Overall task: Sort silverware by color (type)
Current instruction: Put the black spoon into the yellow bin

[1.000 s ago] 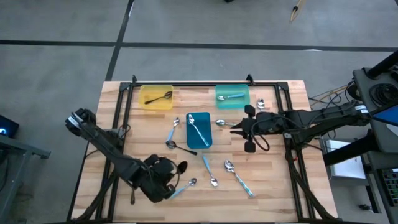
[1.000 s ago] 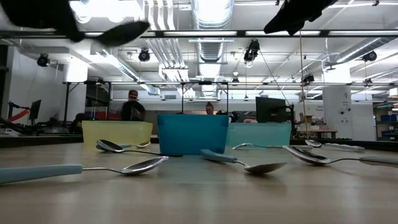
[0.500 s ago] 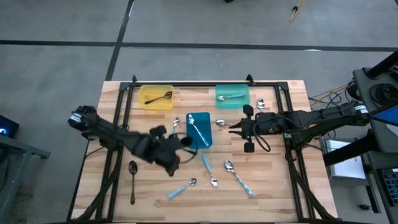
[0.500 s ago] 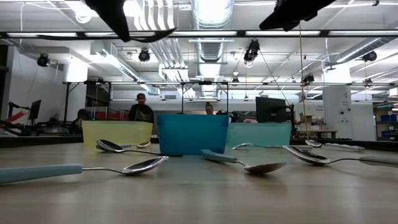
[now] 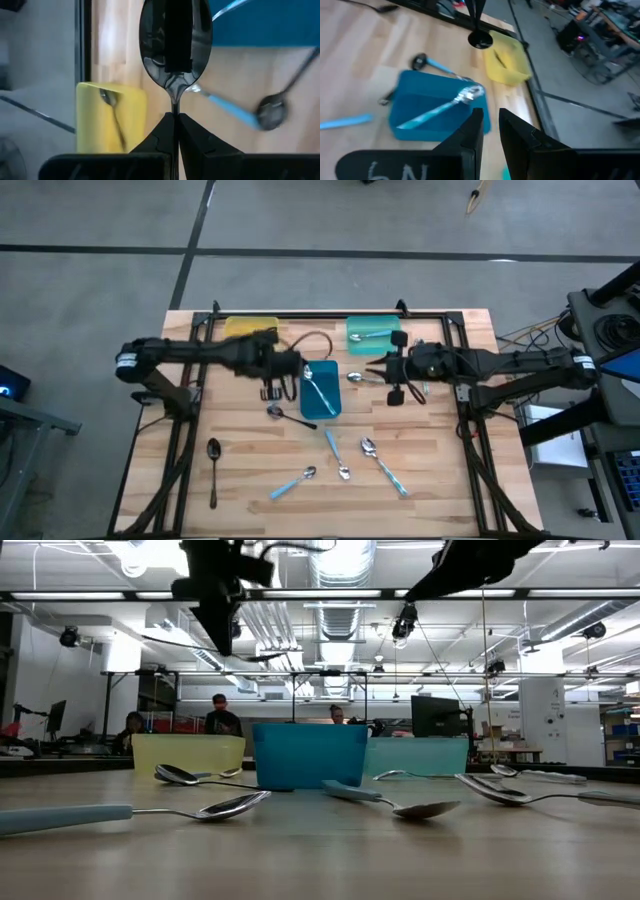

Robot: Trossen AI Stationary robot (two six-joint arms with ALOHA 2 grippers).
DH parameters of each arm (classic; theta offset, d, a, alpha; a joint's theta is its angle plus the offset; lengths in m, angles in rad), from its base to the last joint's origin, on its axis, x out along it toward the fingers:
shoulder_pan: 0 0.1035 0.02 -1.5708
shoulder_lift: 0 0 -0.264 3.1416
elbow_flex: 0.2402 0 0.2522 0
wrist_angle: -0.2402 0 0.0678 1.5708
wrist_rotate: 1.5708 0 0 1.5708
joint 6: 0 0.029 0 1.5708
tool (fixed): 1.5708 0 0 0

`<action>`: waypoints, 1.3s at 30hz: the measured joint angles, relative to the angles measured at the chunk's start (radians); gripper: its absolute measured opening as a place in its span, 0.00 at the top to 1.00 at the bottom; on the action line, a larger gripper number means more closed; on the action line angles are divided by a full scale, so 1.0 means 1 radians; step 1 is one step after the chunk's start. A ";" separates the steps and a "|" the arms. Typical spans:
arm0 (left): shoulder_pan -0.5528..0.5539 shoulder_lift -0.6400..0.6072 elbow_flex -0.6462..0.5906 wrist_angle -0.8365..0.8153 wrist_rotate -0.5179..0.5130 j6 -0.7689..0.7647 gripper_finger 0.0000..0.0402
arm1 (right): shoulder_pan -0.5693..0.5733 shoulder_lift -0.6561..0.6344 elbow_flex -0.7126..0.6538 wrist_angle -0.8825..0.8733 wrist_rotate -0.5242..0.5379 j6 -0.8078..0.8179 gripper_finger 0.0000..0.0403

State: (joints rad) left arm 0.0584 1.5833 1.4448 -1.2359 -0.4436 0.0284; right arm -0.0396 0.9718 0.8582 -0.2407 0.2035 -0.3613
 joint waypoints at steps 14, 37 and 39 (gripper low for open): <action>0.353 0.000 -0.001 0.054 0.126 0.433 1.00 | -0.235 0.001 -0.098 0.150 -0.212 -0.059 0.87; 0.731 0.010 -0.002 0.122 0.338 0.602 1.00 | -0.365 0.000 -0.098 0.183 -0.203 -0.077 0.87; 0.761 0.015 -0.012 0.122 0.367 0.602 1.00 | -0.383 0.000 -0.098 0.192 -0.203 -0.071 0.87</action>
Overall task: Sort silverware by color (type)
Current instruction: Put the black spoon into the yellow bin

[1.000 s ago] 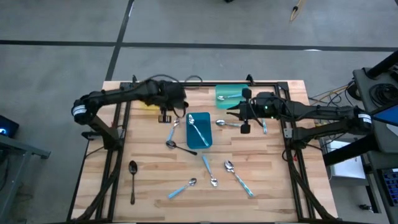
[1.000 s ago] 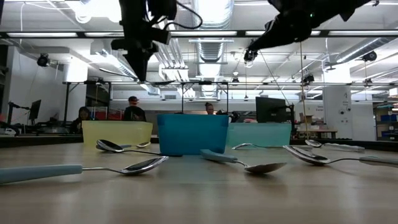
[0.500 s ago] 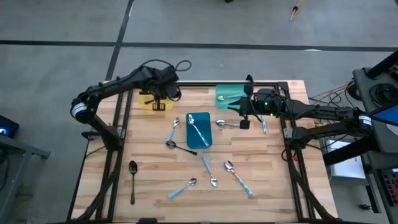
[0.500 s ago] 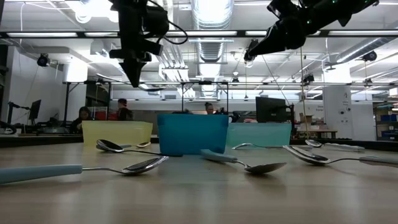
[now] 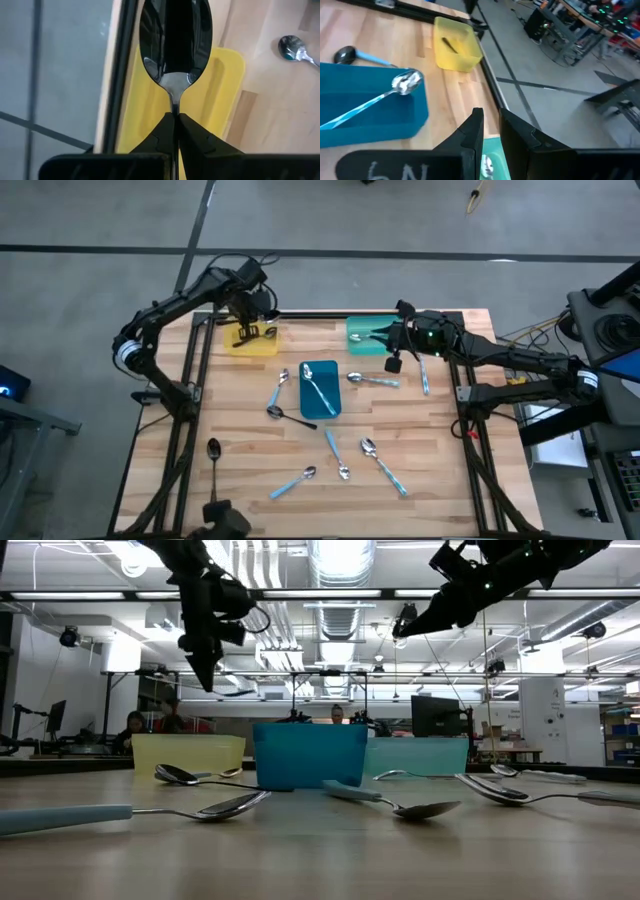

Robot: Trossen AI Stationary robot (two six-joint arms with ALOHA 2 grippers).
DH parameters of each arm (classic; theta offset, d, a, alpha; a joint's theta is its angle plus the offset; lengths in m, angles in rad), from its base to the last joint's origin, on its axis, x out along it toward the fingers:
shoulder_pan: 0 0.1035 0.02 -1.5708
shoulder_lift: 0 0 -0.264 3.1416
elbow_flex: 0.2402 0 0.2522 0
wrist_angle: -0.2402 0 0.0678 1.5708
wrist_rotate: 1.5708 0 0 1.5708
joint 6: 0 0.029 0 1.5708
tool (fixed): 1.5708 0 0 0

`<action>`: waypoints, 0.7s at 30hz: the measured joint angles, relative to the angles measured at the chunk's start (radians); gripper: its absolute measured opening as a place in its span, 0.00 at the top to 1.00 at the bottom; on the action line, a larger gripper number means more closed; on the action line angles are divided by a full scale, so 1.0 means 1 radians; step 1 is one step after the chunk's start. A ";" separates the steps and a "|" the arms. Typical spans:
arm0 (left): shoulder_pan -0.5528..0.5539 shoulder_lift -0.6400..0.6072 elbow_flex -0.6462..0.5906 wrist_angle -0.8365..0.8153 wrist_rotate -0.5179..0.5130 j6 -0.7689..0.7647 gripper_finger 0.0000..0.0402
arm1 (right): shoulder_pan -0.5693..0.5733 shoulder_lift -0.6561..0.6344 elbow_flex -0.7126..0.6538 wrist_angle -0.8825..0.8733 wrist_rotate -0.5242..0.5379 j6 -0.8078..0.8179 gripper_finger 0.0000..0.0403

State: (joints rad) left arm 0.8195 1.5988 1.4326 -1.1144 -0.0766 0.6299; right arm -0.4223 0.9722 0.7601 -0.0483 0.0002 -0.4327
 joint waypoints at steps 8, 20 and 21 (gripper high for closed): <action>0.067 0.005 -0.095 0.047 0.008 -0.054 1.00 | -0.053 0.000 0.000 0.036 0.000 0.005 0.87; 0.084 0.006 -0.217 0.130 0.007 -0.089 1.00 | -0.083 0.000 0.000 0.039 0.002 0.029 0.87; 0.084 0.006 -0.218 0.133 0.007 -0.089 1.00 | -0.083 0.000 0.000 0.039 0.002 0.029 0.87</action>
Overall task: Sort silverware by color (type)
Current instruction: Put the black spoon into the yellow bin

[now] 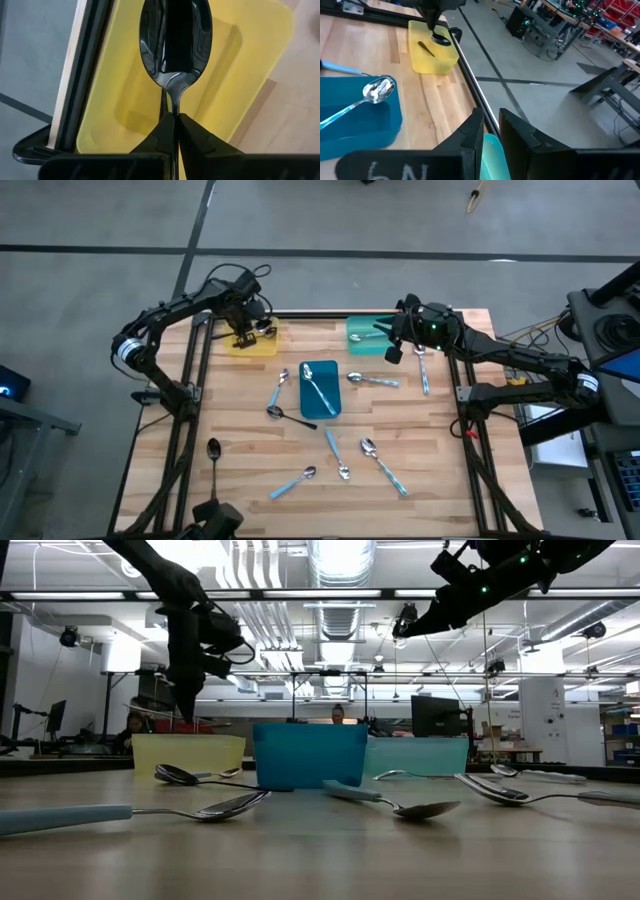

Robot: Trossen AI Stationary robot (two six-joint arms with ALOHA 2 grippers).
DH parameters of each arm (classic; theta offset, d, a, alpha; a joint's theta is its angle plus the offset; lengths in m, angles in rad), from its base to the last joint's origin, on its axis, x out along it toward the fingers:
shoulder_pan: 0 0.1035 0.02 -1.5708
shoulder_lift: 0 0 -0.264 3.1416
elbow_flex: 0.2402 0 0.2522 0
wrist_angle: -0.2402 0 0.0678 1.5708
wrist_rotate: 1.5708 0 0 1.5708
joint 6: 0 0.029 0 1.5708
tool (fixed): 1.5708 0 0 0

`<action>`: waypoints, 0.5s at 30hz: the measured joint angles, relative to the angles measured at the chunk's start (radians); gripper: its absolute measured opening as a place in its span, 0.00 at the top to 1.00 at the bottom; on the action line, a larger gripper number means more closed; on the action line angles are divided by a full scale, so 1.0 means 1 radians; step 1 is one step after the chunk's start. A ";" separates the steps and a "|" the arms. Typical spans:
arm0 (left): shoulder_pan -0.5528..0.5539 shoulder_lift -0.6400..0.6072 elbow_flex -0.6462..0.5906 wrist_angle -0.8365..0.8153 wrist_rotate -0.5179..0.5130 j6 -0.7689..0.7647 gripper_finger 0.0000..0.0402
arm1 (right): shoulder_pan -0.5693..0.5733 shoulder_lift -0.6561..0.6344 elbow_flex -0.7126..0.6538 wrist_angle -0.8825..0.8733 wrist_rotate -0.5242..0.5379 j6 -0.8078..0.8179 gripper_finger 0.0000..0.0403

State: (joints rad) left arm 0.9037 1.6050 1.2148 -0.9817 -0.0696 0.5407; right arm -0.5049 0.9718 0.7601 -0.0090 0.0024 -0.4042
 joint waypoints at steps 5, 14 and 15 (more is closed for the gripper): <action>0.001 0.000 0.000 0.039 0.000 -0.001 1.00 | 0.000 0.000 0.000 0.000 0.000 -0.006 0.87; 0.001 0.000 0.000 0.045 0.000 -0.037 1.00 | 0.000 0.000 0.000 0.000 0.000 -0.009 0.87; 0.001 0.000 0.000 0.051 0.000 -0.040 1.00 | 0.000 0.000 0.000 0.000 0.000 -0.012 0.87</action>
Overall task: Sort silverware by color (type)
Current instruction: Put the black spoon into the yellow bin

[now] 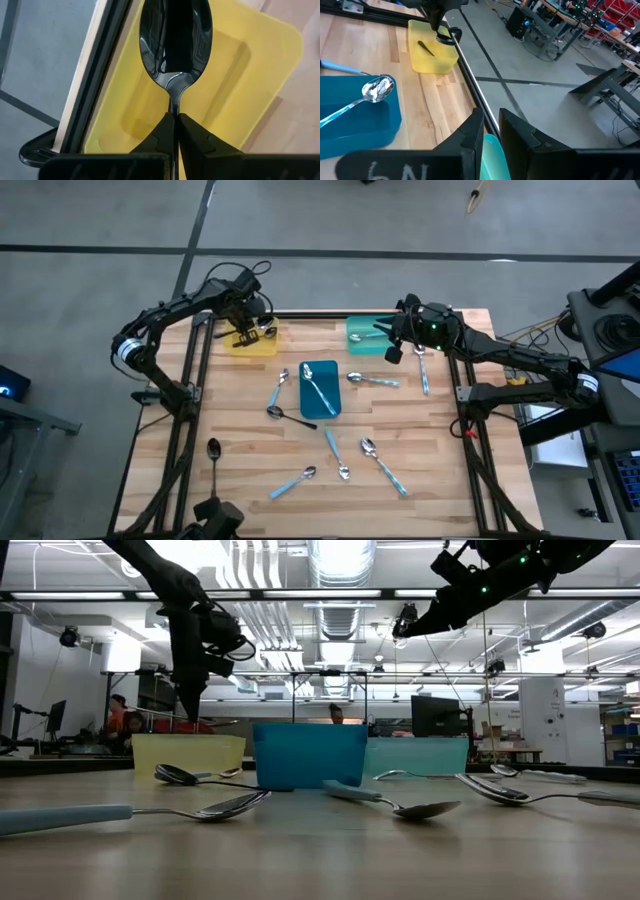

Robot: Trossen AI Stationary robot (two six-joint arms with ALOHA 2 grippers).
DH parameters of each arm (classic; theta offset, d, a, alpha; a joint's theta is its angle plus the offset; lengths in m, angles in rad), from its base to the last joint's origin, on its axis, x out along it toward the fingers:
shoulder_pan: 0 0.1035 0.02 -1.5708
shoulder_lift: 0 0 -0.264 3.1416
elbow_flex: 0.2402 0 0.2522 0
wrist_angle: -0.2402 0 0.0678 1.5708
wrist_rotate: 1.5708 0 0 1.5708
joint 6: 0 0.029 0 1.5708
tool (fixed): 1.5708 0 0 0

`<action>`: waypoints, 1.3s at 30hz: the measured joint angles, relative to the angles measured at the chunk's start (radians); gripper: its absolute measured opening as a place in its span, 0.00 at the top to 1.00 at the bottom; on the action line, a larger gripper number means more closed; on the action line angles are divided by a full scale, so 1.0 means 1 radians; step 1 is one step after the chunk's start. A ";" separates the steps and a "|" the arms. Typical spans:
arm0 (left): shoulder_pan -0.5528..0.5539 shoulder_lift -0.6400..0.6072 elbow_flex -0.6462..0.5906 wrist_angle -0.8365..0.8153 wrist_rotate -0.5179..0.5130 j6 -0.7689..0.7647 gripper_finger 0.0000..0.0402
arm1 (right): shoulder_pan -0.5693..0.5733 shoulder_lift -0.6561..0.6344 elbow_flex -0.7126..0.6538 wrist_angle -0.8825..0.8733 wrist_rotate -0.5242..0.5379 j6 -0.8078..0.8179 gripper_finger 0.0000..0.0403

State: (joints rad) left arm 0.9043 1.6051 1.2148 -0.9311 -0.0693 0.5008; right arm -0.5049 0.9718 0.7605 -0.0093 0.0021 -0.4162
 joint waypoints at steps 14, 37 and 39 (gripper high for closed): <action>0.002 0.087 0.000 0.015 0.004 -0.017 1.00 | 0.000 0.000 -0.001 -0.011 0.000 -0.005 0.87; 0.003 0.170 0.000 0.042 0.000 -0.021 1.00 | 0.000 0.000 -0.002 -0.016 -0.001 -0.004 0.87; 0.003 0.176 0.000 0.042 0.000 -0.021 1.00 | 0.000 0.000 -0.002 -0.016 -0.001 -0.004 0.87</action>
State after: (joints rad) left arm 0.9070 1.7809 1.2148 -0.8894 -0.0689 0.4801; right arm -0.5049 0.9718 0.7586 -0.0254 0.0013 -0.4198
